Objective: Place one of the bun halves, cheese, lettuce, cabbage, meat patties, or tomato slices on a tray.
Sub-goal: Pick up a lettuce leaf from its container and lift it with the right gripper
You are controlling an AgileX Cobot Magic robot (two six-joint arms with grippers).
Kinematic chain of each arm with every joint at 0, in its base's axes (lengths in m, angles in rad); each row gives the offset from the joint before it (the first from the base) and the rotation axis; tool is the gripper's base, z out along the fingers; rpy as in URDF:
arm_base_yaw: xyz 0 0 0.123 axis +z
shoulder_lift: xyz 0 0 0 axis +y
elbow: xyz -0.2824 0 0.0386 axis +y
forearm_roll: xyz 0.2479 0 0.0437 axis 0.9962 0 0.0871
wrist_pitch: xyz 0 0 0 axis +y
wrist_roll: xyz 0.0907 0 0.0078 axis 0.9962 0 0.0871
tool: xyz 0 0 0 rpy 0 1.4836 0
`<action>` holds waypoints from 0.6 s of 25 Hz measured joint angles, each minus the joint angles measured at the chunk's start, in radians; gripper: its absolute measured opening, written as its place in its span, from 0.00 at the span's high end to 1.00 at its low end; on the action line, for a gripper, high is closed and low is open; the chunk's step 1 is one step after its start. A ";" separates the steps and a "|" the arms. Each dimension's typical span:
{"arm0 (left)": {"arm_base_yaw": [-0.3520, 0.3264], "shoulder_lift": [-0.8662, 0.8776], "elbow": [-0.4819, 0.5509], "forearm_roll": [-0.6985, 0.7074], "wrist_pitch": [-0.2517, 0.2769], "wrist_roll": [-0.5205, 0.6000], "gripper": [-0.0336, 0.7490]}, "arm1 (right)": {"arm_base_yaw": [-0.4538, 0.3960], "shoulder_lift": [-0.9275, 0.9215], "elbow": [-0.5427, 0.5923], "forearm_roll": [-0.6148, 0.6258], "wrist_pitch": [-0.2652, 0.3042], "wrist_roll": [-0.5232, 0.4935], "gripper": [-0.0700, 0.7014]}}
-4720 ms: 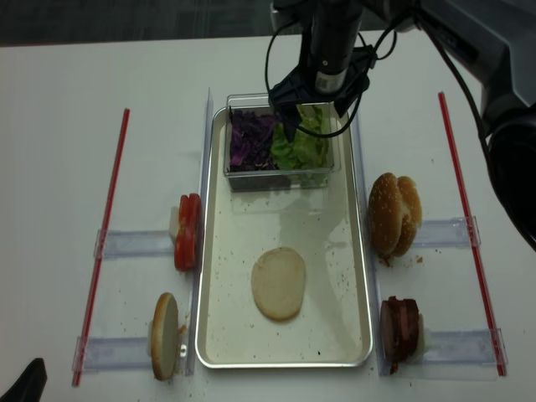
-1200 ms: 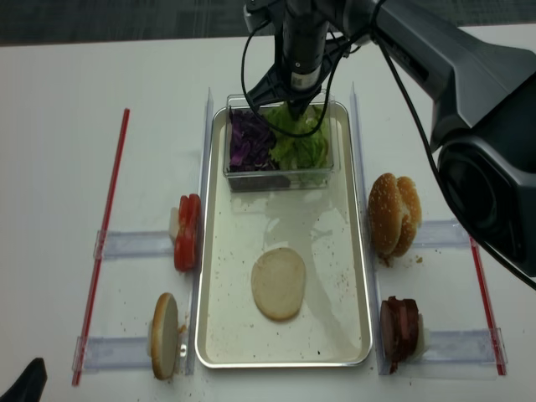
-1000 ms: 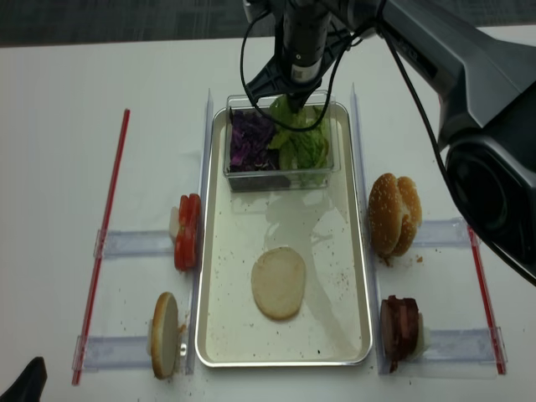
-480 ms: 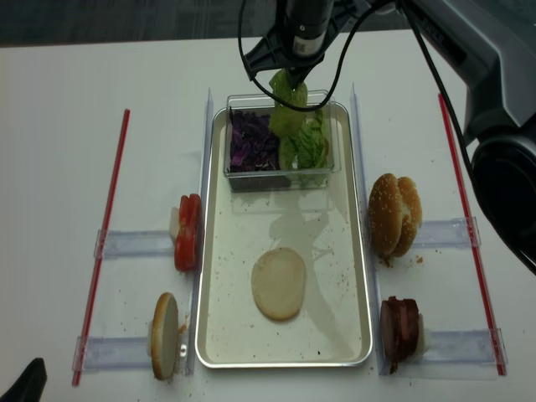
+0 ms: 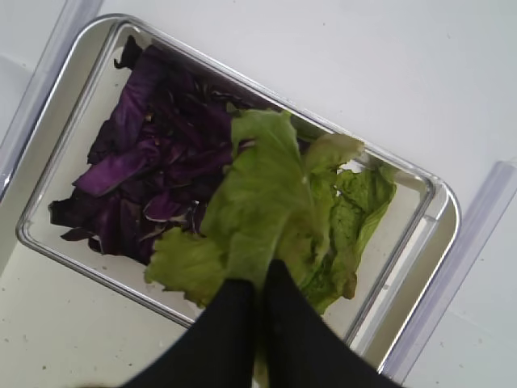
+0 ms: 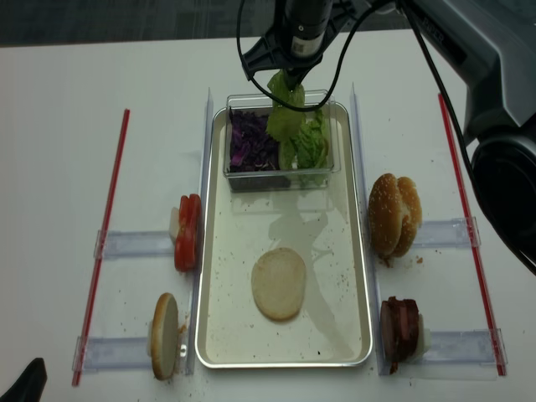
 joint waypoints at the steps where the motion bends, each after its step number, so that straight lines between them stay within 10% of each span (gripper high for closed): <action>1: 0.000 0.000 0.000 0.000 0.000 0.000 0.24 | 0.000 0.000 0.000 0.000 0.000 0.000 0.84; 15: 0.000 0.000 0.000 0.000 0.000 0.000 0.24 | 0.000 -0.082 0.007 0.020 0.002 0.000 0.84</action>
